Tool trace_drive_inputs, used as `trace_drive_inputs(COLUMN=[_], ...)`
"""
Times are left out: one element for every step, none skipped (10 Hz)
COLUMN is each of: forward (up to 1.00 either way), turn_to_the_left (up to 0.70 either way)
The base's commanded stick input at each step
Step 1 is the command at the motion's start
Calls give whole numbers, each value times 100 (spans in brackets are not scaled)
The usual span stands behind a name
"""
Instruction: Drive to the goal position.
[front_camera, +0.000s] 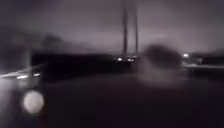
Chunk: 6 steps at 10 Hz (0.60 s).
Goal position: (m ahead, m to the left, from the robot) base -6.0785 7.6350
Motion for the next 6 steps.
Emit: trace_drive_inputs(forward=[0, 0, 0, 0, 0, 0], turn_to_the_left=[66, 68, 68, 68, 68, 68])
